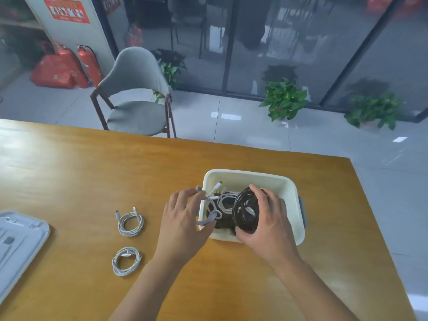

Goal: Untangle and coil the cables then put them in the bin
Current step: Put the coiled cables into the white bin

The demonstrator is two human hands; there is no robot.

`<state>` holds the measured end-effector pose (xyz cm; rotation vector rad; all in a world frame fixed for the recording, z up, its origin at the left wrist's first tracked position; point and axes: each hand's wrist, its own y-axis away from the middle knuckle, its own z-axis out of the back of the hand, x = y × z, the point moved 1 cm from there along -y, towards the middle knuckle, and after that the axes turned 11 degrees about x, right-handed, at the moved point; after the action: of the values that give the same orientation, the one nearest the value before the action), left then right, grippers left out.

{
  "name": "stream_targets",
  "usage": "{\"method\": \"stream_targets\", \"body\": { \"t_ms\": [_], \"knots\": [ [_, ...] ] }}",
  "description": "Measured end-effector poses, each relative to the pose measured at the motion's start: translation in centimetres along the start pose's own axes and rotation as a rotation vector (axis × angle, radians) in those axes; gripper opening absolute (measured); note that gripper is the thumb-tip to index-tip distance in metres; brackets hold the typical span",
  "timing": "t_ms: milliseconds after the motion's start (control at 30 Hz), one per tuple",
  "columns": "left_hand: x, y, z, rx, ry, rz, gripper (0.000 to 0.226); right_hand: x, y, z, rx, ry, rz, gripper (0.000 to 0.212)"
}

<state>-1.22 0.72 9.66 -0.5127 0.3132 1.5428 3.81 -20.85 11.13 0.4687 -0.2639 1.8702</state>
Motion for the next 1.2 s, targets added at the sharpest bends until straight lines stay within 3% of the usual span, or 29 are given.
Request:
{"method": "stream_targets", "body": {
  "t_ms": [333, 833, 1033, 1200],
  "knots": [
    [-3.9, -5.6, -5.2, 0.131, -0.082, -0.097, 0.063, -5.9, -2.7, 0.3, 0.077, 0.052, -0.144, 0.107],
    [-2.8, -7.7, -10.6, 0.437, -0.173, -0.001, 0.065, -8.1, -6.1, -2.7, 0.330, 0.227, -0.199, 0.107],
    [-2.9, -7.3, -11.3, 0.640, -0.255, 0.016, 0.092, -7.6, -6.4, -3.7, 0.444, 0.313, -0.212, 0.113],
    [-2.7, -7.4, -12.2, 0.703, -0.322, 0.019, 0.107, -7.8, -6.7, -4.5, 0.499, 0.286, -0.267, 0.114]
  ]
}}
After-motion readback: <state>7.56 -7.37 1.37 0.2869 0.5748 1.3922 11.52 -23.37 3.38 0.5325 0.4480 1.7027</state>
